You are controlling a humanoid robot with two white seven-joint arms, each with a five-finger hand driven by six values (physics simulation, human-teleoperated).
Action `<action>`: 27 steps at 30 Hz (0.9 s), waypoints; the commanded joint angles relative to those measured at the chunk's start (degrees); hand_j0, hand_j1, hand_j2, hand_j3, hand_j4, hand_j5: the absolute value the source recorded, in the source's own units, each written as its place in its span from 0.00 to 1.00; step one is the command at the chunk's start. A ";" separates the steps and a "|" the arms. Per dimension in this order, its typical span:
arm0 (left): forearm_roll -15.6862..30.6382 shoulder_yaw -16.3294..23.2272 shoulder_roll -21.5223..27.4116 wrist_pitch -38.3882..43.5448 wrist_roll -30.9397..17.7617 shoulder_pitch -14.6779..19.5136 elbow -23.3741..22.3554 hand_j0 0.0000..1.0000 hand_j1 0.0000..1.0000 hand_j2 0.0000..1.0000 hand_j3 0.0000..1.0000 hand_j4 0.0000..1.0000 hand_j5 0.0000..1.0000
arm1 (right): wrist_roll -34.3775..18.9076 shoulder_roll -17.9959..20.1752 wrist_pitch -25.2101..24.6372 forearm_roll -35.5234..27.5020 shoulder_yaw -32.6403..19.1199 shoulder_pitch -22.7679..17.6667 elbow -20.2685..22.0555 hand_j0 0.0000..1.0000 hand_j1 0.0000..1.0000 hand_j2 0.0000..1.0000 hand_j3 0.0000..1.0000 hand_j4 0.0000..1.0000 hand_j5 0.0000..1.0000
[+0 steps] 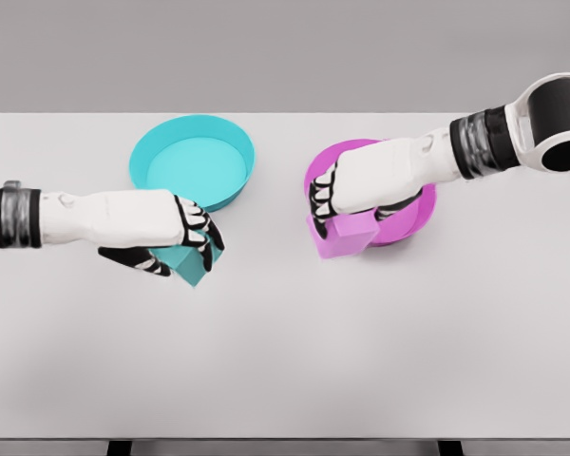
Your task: Place the blocks in the corresponding plates according to their colors
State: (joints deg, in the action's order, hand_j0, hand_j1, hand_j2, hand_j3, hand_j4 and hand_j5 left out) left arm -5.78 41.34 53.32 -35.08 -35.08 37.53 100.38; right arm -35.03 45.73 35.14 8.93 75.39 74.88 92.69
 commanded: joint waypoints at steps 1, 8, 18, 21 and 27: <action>0.51 -1.17 -0.06 0.08 0.08 0.00 -0.54 0.55 0.55 0.55 0.55 0.55 0.55 | 0.03 0.07 -0.14 -2.07 -2.17 0.00 -3.03 0.55 0.55 0.55 0.55 0.55 0.55; 0.34 -1.79 -2.52 0.08 0.08 1.58 -3.17 0.55 0.55 0.55 0.55 0.55 0.55 | 0.03 -0.29 -0.14 -2.69 -4.64 0.26 -15.08 0.55 0.55 0.55 0.55 0.55 0.55; -0.02 -1.79 -7.44 0.08 0.08 4.83 -11.17 0.55 0.55 0.55 0.55 0.55 0.55 | 0.03 -4.77 -0.14 0.74 -2.88 -0.62 -21.40 0.55 0.55 0.55 0.55 0.55 0.55; -0.02 -1.87 -9.11 0.08 0.08 5.98 -14.07 0.55 0.55 0.55 0.55 0.55 0.55 | 0.03 -6.35 -0.14 0.91 -0.16 -0.44 -23.43 0.56 0.56 0.56 0.56 0.56 0.56; -0.10 -1.79 -13.85 0.08 0.08 8.00 -21.19 0.55 0.55 0.55 0.55 0.55 0.55 | 0.03 -6.88 -0.14 1.97 0.99 -0.44 -23.43 0.57 0.57 0.57 0.57 0.57 0.57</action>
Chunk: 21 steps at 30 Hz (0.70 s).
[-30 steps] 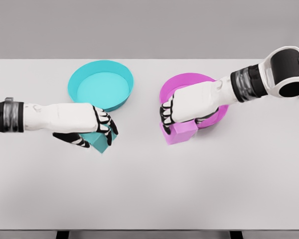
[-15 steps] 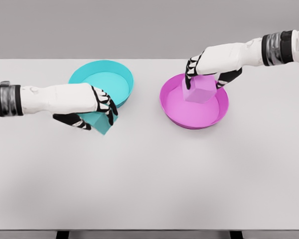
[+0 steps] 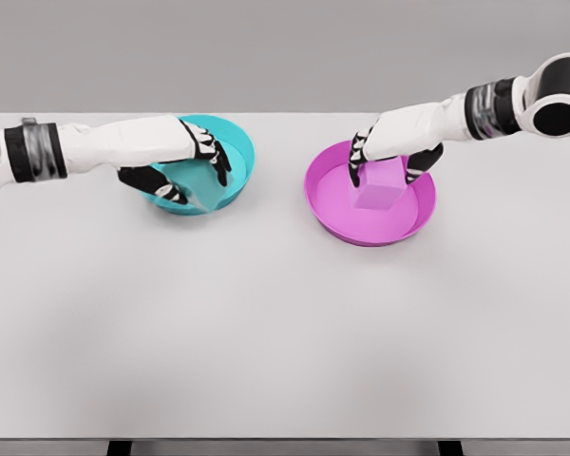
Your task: Place the blocks in the corresponding plates according to their colors
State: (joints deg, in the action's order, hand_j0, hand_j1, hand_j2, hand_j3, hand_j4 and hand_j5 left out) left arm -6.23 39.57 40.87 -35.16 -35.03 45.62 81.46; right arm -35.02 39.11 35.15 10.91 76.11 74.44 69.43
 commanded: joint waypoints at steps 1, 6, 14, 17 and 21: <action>0.34 -0.10 -2.37 0.16 0.03 0.00 -3.76 0.55 0.55 0.55 0.55 0.55 0.55 | 0.02 -0.27 -0.15 0.08 0.26 0.00 -0.26 0.57 0.57 0.57 0.57 0.57 0.57; 0.34 -0.98 -6.06 0.16 0.03 1.67 -10.35 0.55 0.55 0.55 0.55 0.55 0.55 | 0.02 -0.18 -0.15 -0.10 0.18 0.17 -0.43 1.00 1.00 1.00 1.00 1.00 1.00; 0.34 -1.77 -10.28 0.16 0.03 4.04 -20.89 0.56 0.56 0.56 0.56 0.56 0.56 | 0.02 0.26 -0.15 -0.71 -0.35 0.53 -0.35 1.00 1.00 1.00 1.00 1.00 1.00; 0.34 -1.77 -11.34 0.16 0.03 5.19 -24.15 0.56 0.56 0.56 0.56 0.56 0.56 | 0.02 0.96 -0.15 -2.12 -2.81 0.70 -0.17 1.00 1.00 1.00 1.00 1.00 1.00; 0.25 -3.36 -13.01 0.16 0.03 5.36 -28.28 0.56 0.56 0.56 0.56 0.56 0.56 | 0.02 6.24 -0.15 -6.95 -7.56 0.26 0.18 1.00 1.00 1.00 1.00 1.00 1.00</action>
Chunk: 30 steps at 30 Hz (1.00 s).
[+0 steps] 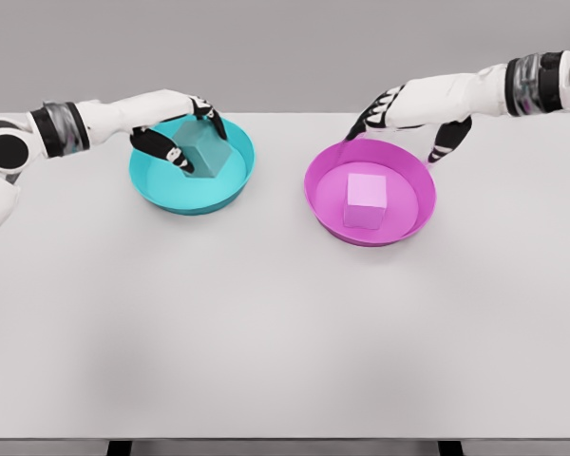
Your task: Place the blocks in the corresponding plates according to their colors
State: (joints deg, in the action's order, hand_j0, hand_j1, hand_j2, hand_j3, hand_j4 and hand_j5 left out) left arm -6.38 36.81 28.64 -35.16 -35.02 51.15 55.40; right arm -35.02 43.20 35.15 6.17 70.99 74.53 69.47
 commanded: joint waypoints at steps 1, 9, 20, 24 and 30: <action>0.40 -0.60 -0.78 0.16 0.02 0.09 -2.75 0.56 0.56 0.56 0.56 0.56 0.56 | 0.02 3.19 -0.15 -3.61 -3.14 -0.09 0.05 1.00 1.00 1.00 1.00 1.00 1.00; 0.40 -0.69 -0.08 0.16 0.02 0.79 -4.51 0.75 0.75 0.75 0.75 0.75 0.75 | 0.02 9.79 -0.15 -4.76 -3.49 -2.99 -0.30 1.00 1.00 1.00 1.00 1.00 1.00; 0.84 -6.31 1.94 0.16 0.02 -0.44 1.11 1.00 1.00 1.00 1.00 1.00 1.00 | 0.02 10.85 -0.15 -6.60 -5.51 -5.10 -1.36 1.00 1.00 1.00 1.00 1.00 1.00; 1.36 -21.41 5.28 0.16 0.02 -12.28 14.01 1.00 1.00 1.00 1.00 1.00 1.00 | 0.02 10.94 -0.15 -8.63 -7.10 -5.80 -7.77 1.00 1.00 1.00 1.00 1.00 1.00; 14.11 -28.55 15.22 0.16 0.02 -21.44 24.40 1.00 1.00 1.00 1.00 1.00 1.00 | 0.02 10.41 -0.15 -8.54 -11.58 -10.46 -12.34 1.00 1.00 1.00 1.00 1.00 1.00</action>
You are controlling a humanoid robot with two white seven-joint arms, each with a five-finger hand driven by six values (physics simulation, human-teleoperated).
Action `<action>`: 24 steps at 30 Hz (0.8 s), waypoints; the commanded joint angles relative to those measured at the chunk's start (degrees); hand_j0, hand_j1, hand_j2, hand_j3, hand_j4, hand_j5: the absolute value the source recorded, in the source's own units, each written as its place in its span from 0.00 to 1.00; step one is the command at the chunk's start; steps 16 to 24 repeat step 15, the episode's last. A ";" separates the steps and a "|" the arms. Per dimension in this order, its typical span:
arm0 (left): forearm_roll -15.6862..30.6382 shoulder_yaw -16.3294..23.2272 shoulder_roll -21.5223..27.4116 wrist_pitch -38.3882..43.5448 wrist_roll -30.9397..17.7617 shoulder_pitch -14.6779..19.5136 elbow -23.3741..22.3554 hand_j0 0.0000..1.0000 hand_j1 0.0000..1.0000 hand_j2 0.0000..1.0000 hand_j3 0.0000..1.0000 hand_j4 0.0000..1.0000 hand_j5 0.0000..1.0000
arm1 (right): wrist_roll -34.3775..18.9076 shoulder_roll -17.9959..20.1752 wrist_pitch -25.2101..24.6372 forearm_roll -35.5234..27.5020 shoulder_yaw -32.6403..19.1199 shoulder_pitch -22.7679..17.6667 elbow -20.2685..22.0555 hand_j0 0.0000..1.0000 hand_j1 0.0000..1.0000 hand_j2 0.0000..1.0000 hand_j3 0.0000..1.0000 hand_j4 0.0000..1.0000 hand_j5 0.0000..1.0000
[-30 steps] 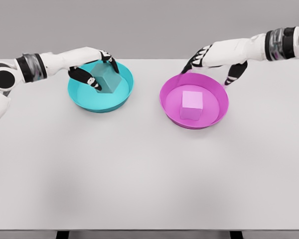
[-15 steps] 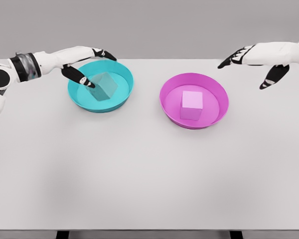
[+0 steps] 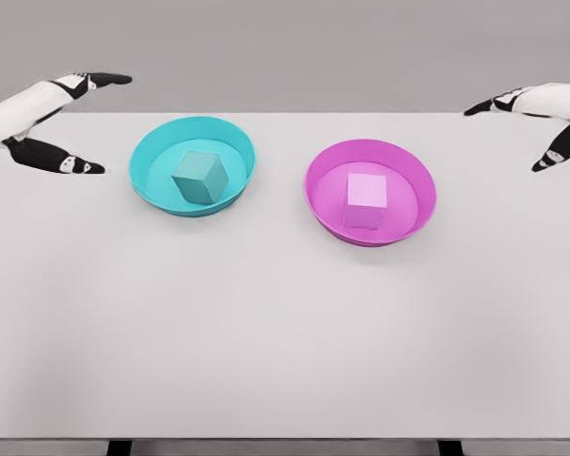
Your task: Place the blocks in the corresponding plates according to their colors
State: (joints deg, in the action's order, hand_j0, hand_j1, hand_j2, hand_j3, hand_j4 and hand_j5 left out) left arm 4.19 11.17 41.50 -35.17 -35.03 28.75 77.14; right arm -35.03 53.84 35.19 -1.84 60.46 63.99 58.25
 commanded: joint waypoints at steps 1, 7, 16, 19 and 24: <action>3.80 -3.96 2.44 0.17 0.03 0.00 2.67 1.00 1.00 1.00 1.00 1.00 1.00 | 0.03 -0.48 -0.19 -0.44 -0.96 0.00 -0.68 1.00 1.00 1.00 1.00 1.00 1.00; 4.68 -8.36 2.62 0.17 0.03 -10.72 2.58 1.00 1.00 1.00 1.00 1.00 1.00 | 0.03 -4.18 -0.19 1.31 -1.13 0.00 0.20 1.00 1.00 1.00 1.00 1.00 1.00; 4.68 -7.40 2.44 0.17 0.03 -13.45 2.76 1.00 1.00 1.00 1.00 1.00 1.00 | 0.03 -4.53 -0.19 1.40 -1.13 -0.53 -0.15 1.00 1.00 1.00 1.00 1.00 1.00; 4.68 -7.40 2.44 0.17 0.03 -13.45 2.76 1.00 1.00 1.00 1.00 1.00 1.00 | 0.03 -4.53 -0.19 1.40 -1.13 -0.53 -0.15 1.00 1.00 1.00 1.00 1.00 1.00; 4.68 -7.40 2.44 0.17 0.03 -13.45 2.76 1.00 1.00 1.00 1.00 1.00 1.00 | 0.03 -4.53 -0.19 1.40 -1.13 -0.53 -0.15 1.00 1.00 1.00 1.00 1.00 1.00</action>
